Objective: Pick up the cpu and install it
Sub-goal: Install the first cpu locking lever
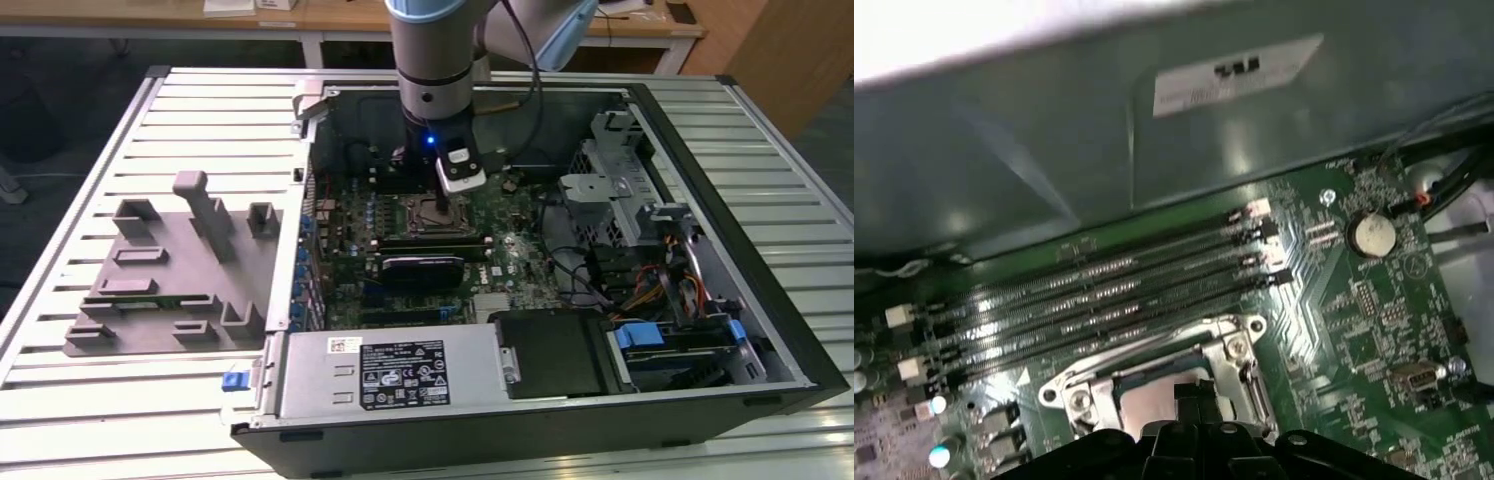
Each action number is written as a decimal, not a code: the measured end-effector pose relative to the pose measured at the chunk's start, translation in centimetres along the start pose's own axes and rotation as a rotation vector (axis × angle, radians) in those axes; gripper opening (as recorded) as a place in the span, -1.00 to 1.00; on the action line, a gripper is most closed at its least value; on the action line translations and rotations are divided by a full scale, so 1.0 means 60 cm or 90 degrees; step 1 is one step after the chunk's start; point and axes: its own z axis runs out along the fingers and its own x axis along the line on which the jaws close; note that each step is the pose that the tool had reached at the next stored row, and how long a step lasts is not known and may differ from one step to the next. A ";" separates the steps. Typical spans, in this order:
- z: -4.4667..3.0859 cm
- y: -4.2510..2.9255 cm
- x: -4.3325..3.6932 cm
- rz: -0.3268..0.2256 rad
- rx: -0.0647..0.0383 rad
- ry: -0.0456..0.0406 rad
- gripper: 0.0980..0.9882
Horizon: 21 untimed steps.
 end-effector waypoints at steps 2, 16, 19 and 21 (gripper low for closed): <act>0.000 -0.002 0.000 0.000 0.008 0.0036 -0.98; -0.006 -0.001 -0.001 -0.001 0.026 0.0131 -0.98; -0.015 0.000 -0.002 -0.001 0.026 0.0131 -0.98; -0.019 0.000 -0.002 -0.001 0.026 0.0131 -0.98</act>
